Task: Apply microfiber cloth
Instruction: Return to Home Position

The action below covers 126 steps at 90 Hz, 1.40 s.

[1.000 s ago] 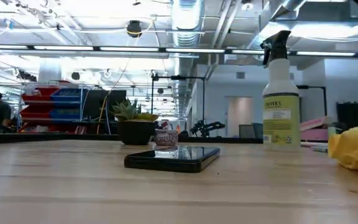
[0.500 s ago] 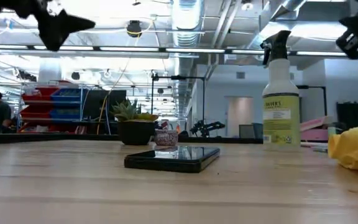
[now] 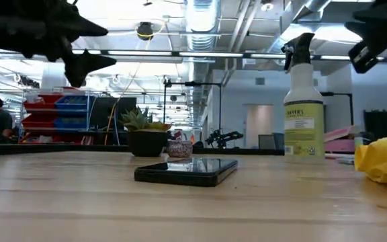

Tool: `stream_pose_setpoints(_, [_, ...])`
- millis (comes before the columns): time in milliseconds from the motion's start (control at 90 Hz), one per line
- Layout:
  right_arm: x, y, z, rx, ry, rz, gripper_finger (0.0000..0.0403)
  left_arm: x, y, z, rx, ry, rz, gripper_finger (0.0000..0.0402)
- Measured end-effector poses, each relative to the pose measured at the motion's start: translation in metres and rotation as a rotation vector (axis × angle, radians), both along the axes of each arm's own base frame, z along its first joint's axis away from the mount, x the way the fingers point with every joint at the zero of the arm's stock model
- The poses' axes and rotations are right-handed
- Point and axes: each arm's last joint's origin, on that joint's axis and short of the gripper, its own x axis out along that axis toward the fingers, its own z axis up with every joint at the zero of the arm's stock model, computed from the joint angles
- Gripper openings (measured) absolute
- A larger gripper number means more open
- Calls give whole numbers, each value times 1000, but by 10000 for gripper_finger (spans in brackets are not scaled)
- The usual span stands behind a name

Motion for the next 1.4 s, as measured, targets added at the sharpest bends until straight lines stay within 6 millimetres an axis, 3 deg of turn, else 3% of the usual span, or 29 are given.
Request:
stream_pose_setpoints(144, [8, -6, -17, -8, -26, 4, 49, -1, 9, -3, 64, 5, 21, 269])
stream_pose_setpoints(322, [11, -14, -24, -65, -48, -40, 47, -12, 14, -29, 53, 5, 45, 269])
stream_pose_setpoints(578, [11, -21, -26, -95, -26, -117, 46, -18, 14, -20, 132, -54, 25, 269])
stream_pose_setpoints(833, [12, -23, -32, -8, 35, -123, 46, -33, 13, -15, 279, -96, 43, 269])
stream_pose_setpoints(1078, [12, -23, -32, 3, 40, -122, 46, -50, 12, -17, 280, -102, 48, 269])
stream_pose_setpoints(1400, [12, -23, -33, 4, 44, -122, 46, -46, 13, -40, 171, 136, 59, 269])
